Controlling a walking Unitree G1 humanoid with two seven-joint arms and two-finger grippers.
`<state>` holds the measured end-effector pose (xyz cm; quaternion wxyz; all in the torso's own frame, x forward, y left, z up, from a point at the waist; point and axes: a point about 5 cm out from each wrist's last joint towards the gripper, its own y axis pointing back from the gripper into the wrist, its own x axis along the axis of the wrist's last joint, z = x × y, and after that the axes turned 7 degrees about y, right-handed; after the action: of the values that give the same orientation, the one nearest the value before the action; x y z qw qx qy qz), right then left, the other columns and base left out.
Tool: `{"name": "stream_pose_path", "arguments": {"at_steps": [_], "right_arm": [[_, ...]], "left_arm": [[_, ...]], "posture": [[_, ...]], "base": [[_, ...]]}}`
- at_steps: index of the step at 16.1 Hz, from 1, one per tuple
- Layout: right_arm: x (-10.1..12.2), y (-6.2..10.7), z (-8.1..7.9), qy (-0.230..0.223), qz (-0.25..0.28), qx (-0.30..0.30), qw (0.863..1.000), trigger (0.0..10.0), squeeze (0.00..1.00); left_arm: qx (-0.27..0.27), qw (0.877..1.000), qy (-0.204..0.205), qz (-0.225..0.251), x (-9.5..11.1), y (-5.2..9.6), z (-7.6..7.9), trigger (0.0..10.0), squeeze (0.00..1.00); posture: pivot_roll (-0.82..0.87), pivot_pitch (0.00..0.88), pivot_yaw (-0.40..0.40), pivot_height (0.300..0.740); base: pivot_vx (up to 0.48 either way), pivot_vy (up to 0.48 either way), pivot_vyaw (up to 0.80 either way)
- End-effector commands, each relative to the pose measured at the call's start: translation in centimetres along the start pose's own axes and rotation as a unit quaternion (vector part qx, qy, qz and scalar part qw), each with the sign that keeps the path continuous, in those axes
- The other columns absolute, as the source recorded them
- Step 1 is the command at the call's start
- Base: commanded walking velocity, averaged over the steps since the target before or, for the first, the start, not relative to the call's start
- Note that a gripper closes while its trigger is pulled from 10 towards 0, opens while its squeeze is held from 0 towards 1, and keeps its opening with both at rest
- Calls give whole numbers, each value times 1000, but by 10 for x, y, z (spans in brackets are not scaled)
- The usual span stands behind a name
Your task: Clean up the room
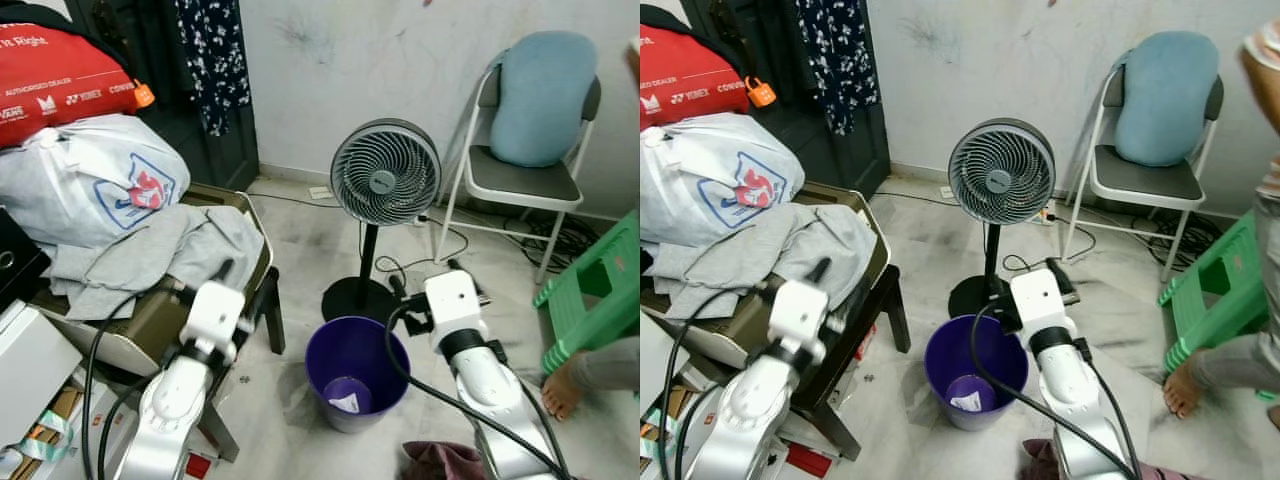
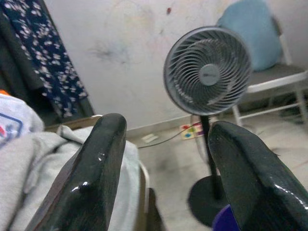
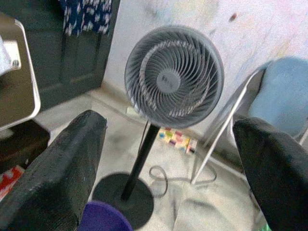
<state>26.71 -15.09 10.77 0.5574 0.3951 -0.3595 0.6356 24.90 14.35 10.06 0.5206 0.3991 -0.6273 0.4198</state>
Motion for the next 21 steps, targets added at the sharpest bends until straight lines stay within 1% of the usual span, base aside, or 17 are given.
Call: {"name": "stream_pose_path", "arguments": {"at_steps": [1, 2, 3, 5, 6, 7, 8, 9, 10, 12, 13, 14, 15, 16, 17, 19, 21], "right_arm": [[1, 8, 11, -1, 7, -38, 999, 10000, 0], [-1, 12, 14, -10, -2, -52, 999, 10000, 0], [-6, 25, 27, -7, -17, -88, 996, 10000, 0], [-17, 46, 35, -22, -55, -117, 991, 10000, 0], [-24, 58, 36, -29, -70, -110, 991, 10000, 0], [-30, 69, 35, -26, -78, -87, 993, 10000, 0], [-33, 72, 36, -17, -81, -72, 994, 10000, 0], [-31, 66, 37, -14, -75, -67, 995, 10000, 0], [-23, 54, 34, -17, -58, -61, 996, 10000, 0], [-12, 40, 30, -19, -35, -56, 998, 10000, 0], [-7, 35, 27, -25, -27, -57, 998, 10000, 0], [-5, 33, 22, -14, -22, -51, 998, 10000, 0], [-5, 31, 20, -15, -19, -48, 999, 10000, 0], [-7, 28, 18, -16, -24, -52, 998, 10000, 0], [-8, 24, 14, -15, -26, -51, 998, 10000, 0], [-6, 18, 12, -17, -23, -51, 998, 10000, 0], [-7, 17, 10, -19, -23, -48, 998, 10000, 0]], "left_arm": [[17, 1000, 4, 21, 9, 5, -3, 10000, 0], [24, 999, 9, 23, 10, 8, -3, 10000, 0], [44, 998, 44, 24, 12, 21, -5, 10000, 0], [73, 996, 51, 17, 12, 39, -10, 10000, 0], [69, 996, 51, 19, 13, 48, -11, 10000, 0], [57, 997, 42, 5, 10, 54, -11, 10000, 0], [48, 998, 34, 1, 10, 52, -12, 10000, 0], [46, 998, 33, 6, 12, 47, -11, 10000, 0], [36, 999, 32, 8, 14, 41, -7, 10000, 0], [42, 999, 32, 10, 15, 36, -7, 10000, 0], [49, 998, 24, 10, 16, 33, -7, 10000, 0], [45, 999, 21, 7, 15, 32, -4, 10000, 0], [39, 999, 25, 5, 14, 31, -1, 10000, 0], [33, 999, 39, 4, 15, 30, 0, 10000, 0], [32, 999, 35, 1, 14, 27, 1, 10000, 0], [37, 999, 16, 3, 16, 21, 1, 10000, 0], [33, 999, 21, 7, 17, 21, 1, 10000, 0]], "posture": [[-41, 1, 12, 740], [-45, 4, 11, 740], [-54, 12, 9, 740], [-66, 25, 8, 740], [-67, 36, 4, 740], [-70, 43, -5, 740], [-78, 45, -11, 740], [-79, 40, -14, 740], [-87, 32, -14, 740], [-94, 35, -13, 740], [-94, 42, -12, 740], [-95, 42, -2, 740], [-93, 43, 0, 740], [-87, 46, 1, 740], [-82, 40, 6, 740], [-76, 36, 10, 740], [-78, 38, 12, 740]], "base": [[0, 0, 0], [0, 0, 0], [0, 0, 0], [0, 0, 0], [0, 0, 0], [0, 0, 0], [0, 0, 0], [0, 0, 0], [0, 0, 0], [0, 0, 0], [0, 0, 0], [0, 0, 0], [0, 0, 706], [0, 0, 800], [0, 0, 800], [0, 0, 800], [0, 0, 800]]}}
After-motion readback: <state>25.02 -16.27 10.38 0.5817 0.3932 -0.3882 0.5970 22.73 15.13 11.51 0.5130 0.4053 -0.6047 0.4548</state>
